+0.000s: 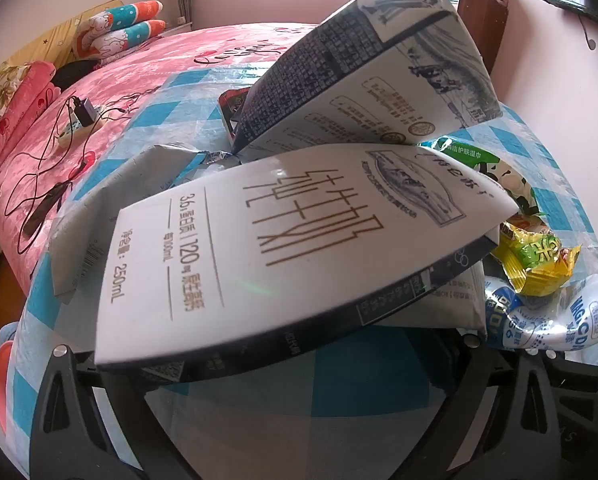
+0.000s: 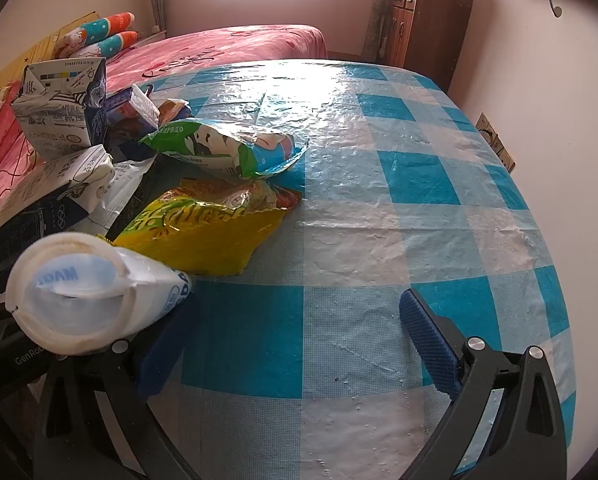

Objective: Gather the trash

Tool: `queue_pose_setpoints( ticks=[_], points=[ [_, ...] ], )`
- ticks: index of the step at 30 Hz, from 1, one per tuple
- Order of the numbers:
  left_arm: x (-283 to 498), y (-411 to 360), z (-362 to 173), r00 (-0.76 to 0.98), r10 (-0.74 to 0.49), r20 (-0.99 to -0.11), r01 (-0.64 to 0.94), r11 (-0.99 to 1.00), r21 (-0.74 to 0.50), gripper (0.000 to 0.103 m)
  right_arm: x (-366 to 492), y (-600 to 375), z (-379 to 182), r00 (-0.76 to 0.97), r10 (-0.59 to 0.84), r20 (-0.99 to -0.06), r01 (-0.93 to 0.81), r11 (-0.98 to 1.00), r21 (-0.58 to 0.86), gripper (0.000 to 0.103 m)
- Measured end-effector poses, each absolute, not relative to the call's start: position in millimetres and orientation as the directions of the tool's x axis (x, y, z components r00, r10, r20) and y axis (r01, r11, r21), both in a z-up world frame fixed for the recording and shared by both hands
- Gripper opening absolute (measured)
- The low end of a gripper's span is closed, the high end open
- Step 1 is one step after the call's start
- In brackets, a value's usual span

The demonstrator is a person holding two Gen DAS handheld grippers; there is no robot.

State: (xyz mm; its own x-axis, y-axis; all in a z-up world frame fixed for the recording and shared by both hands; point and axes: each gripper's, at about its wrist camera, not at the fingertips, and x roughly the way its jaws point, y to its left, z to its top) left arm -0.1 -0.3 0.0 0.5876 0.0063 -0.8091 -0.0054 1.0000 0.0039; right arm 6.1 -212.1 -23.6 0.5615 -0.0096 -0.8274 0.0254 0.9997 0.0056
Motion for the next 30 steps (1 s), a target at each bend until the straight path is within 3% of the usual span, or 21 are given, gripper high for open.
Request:
queue_pose_setpoints(
  ticks=[7,16,30],
  points=[
    [-16.3,-2.8,2.8,0.594,-0.010,-0.804,0.053,0.998,0.027,0.099,-10.3,-215.1,-20.4,0.568,-0.026,-0.823,0.069,0.998,0.016,0.099],
    [-52.1,10.9,26.3,0.685,-0.034,-0.728,0.129,0.989,0.075,0.099,-48.0,-209.9,-1.0,0.614,-0.072,-0.786,0.083,0.996,-0.026,0.099],
    [-108.3,40.1,58.8,0.746,-0.129,-0.654,0.167,0.986,-0.005,0.099,-116.5,-187.6,56.5,0.745,-0.127,-0.655,0.117,0.991,-0.059,0.099]
  ],
)
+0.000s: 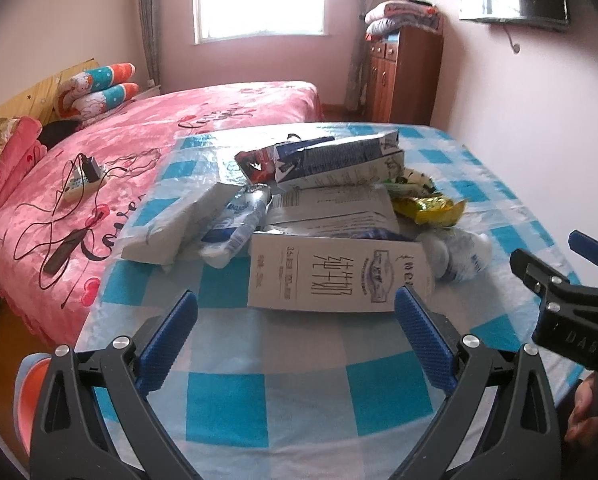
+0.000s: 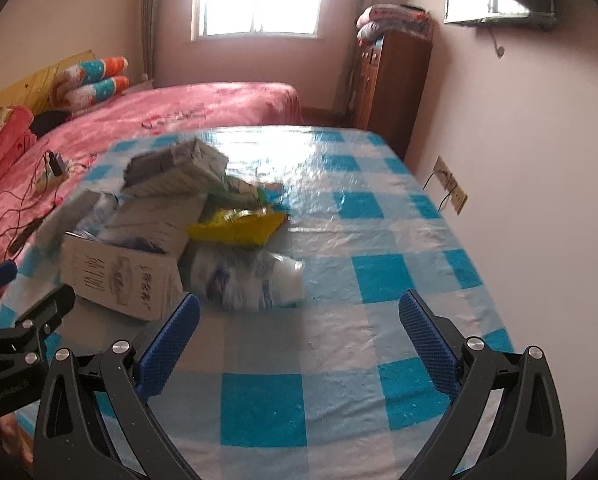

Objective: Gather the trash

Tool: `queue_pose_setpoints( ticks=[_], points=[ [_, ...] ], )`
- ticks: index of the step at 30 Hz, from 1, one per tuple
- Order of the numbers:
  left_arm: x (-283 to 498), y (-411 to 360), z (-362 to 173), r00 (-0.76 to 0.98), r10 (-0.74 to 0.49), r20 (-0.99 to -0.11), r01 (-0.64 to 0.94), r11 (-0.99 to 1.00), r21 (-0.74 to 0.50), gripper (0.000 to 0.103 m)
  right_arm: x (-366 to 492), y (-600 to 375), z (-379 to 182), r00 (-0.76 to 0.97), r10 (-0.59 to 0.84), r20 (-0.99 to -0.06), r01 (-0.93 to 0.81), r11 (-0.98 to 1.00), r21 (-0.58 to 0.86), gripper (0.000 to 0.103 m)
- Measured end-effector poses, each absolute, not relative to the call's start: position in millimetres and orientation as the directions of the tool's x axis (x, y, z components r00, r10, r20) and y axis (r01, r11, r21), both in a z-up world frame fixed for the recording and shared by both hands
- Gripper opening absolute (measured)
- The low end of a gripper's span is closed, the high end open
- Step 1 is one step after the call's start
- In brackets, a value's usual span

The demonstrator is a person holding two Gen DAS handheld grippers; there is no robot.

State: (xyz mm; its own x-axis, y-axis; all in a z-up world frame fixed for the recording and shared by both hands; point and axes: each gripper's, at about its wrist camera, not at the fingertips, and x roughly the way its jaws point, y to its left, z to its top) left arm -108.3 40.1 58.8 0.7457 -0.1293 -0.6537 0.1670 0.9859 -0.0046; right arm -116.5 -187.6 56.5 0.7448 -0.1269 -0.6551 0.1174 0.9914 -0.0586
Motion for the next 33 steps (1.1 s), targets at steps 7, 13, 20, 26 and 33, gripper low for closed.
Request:
queue_pose_setpoints(
  ticks=[7,13,20,26,33],
  points=[
    [-130.1,55.6,70.7,0.777,-0.190,-0.600,0.197,0.979,-0.054,0.099,-135.8,-178.1,76.8,0.776,-0.164,-0.609,0.143,0.986,-0.084,0.099],
    [-150.5,68.6,81.3,0.824,-0.190,-0.534,0.193,0.980,-0.050,0.099,-153.4,-168.5,94.6,0.814,-0.172,-0.555,0.149,0.985,-0.087,0.099],
    [-163.2,85.3,90.4,0.843,-0.217,-0.493,0.204,0.976,-0.080,0.099,-174.1,-159.9,106.3,0.846,-0.166,-0.507,0.143,0.986,-0.084,0.099],
    [-174.6,92.2,92.8,0.830,-0.290,-0.477,0.269,0.956,-0.112,0.099,-182.5,-151.3,103.5,0.842,-0.157,-0.516,0.125,0.987,-0.097,0.099],
    [-181.6,90.0,87.6,0.811,-0.282,-0.512,0.277,0.957,-0.090,0.099,-187.1,-152.8,101.2,0.839,-0.165,-0.518,0.142,0.986,-0.085,0.099]
  ],
)
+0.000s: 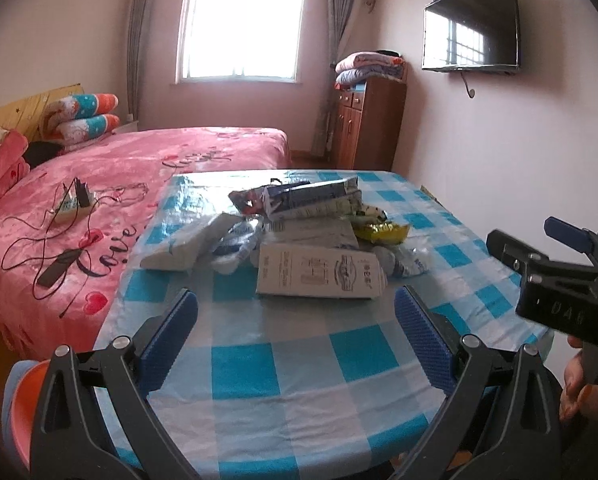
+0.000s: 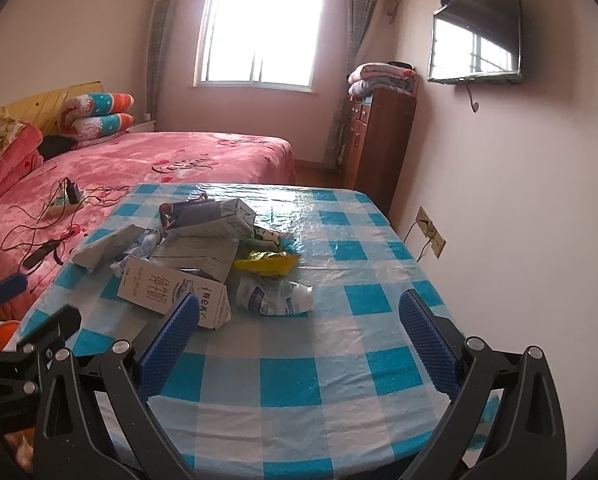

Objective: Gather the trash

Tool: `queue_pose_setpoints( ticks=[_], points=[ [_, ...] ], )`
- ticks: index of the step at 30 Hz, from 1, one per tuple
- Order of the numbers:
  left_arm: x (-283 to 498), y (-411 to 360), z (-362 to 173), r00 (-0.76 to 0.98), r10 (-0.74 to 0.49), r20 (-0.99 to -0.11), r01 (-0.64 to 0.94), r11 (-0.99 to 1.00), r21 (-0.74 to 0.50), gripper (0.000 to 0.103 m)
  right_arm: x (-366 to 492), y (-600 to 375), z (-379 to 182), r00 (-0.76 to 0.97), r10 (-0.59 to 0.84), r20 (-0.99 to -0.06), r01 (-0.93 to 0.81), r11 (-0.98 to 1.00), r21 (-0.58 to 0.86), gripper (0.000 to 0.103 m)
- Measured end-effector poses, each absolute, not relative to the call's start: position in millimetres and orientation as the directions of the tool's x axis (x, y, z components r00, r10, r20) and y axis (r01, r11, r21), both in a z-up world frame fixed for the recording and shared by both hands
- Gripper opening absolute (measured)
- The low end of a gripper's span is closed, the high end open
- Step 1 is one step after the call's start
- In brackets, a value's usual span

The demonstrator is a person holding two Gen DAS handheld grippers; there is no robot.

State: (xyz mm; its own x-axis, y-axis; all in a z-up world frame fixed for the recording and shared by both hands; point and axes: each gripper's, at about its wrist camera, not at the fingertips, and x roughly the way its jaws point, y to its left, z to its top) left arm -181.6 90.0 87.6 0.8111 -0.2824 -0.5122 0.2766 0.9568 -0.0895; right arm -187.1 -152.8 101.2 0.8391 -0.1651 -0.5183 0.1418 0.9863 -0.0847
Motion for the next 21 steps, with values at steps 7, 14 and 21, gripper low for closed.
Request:
queue_pose_setpoints(
  ticks=[7,14,21],
  points=[
    [-175.4,94.0,75.1,0.767,-0.292,-0.571,0.258,0.956,-0.142,0.099,-188.5,-161.6,96.0,0.840,-0.172,-0.514,0.156,0.985,-0.074,0.099],
    [-166.1,92.3,60.7,0.715,-0.309,-0.627,0.250,0.951,-0.184,0.099,-177.8,-184.1,76.5,0.819,-0.091,-0.566,0.124,0.992,0.021,0.099],
    [-150.8,90.2,52.3,0.639,-0.360,-0.680,0.221,0.932,-0.287,0.098,-163.0,-204.9,58.2,0.808,0.034,-0.588,0.072,0.985,0.155,0.099]
  ],
)
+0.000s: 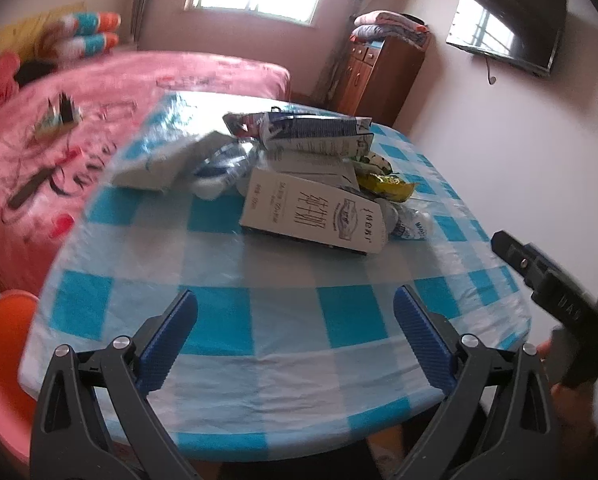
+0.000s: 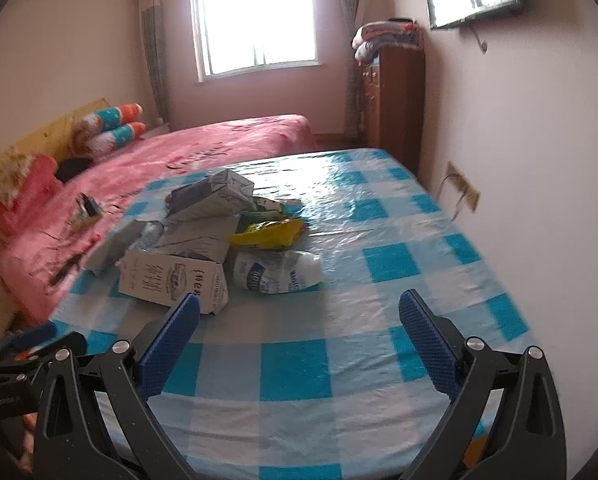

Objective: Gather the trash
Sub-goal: 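Grasp the white milk carton with the left gripper while the right gripper grasps the yellow snack bag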

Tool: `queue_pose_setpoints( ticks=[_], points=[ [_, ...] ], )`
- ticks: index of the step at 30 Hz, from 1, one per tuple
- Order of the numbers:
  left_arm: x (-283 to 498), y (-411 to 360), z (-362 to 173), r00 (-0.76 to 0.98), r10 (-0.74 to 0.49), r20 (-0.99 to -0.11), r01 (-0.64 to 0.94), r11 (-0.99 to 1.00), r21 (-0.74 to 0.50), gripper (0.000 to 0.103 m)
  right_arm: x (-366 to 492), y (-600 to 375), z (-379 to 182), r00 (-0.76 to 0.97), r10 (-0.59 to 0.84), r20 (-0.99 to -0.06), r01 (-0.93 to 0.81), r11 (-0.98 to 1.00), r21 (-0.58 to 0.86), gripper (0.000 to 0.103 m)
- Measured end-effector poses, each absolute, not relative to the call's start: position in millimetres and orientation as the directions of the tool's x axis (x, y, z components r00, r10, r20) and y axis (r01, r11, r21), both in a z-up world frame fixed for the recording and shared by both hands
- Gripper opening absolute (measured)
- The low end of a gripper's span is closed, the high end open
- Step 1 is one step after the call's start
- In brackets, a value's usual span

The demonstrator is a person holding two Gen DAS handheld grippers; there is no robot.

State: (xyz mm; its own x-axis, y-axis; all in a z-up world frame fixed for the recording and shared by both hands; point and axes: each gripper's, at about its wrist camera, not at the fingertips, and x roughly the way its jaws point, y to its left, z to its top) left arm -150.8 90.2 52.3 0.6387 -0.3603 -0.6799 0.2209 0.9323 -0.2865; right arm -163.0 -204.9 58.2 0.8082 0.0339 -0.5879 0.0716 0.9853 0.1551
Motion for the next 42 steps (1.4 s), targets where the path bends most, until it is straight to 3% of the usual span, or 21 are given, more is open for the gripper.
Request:
queue_pose_setpoints(
  ticks=[9,19,23,27,30,38,42],
  points=[
    [-121.0,68.6,40.7,0.552,-0.455,-0.698,0.151,0.878,-0.453,0.097,-129.4,-234.5,34.6,0.767,0.151,-0.624,0.028,0.963,0.268,0.099],
    [-69.8,56.3,22.6,0.496,-0.528,-0.690,0.003,0.795,-0.606,0.097,-60.1,-254.7,20.9,0.707,0.386,-0.593,-0.024,0.851,0.525,0.097],
    [-53.9,55.4,17.5,0.500,-0.529,-0.685,-0.041,0.776,-0.629,0.097,-27.5,-257.7,12.8,0.669,0.457,-0.587,-0.012,0.796,0.606,0.083],
    [-39.6,58.0,13.7,0.505,-0.533,-0.679,-0.060,0.763,-0.644,0.097,-3.9,-260.7,2.0,0.630,0.494,-0.599,0.017,0.763,0.647,0.082],
    [-28.9,60.9,10.5,0.508,-0.525,-0.683,-0.086,0.758,-0.646,0.097,9.3,-265.7,-4.2,0.612,0.523,-0.593,0.034,0.732,0.680,0.072],
    [-17.9,59.9,4.6,0.520,-0.496,-0.696,-0.101,0.773,-0.627,0.096,31.6,-263.5,-20.2,0.578,0.565,-0.589,0.048,0.698,0.715,0.060],
    [-15.7,54.5,5.7,0.519,-0.477,-0.710,-0.090,0.795,-0.600,0.081,34.4,-256.1,-22.1,0.590,0.543,-0.598,0.039,0.720,0.693,0.055]
  ],
)
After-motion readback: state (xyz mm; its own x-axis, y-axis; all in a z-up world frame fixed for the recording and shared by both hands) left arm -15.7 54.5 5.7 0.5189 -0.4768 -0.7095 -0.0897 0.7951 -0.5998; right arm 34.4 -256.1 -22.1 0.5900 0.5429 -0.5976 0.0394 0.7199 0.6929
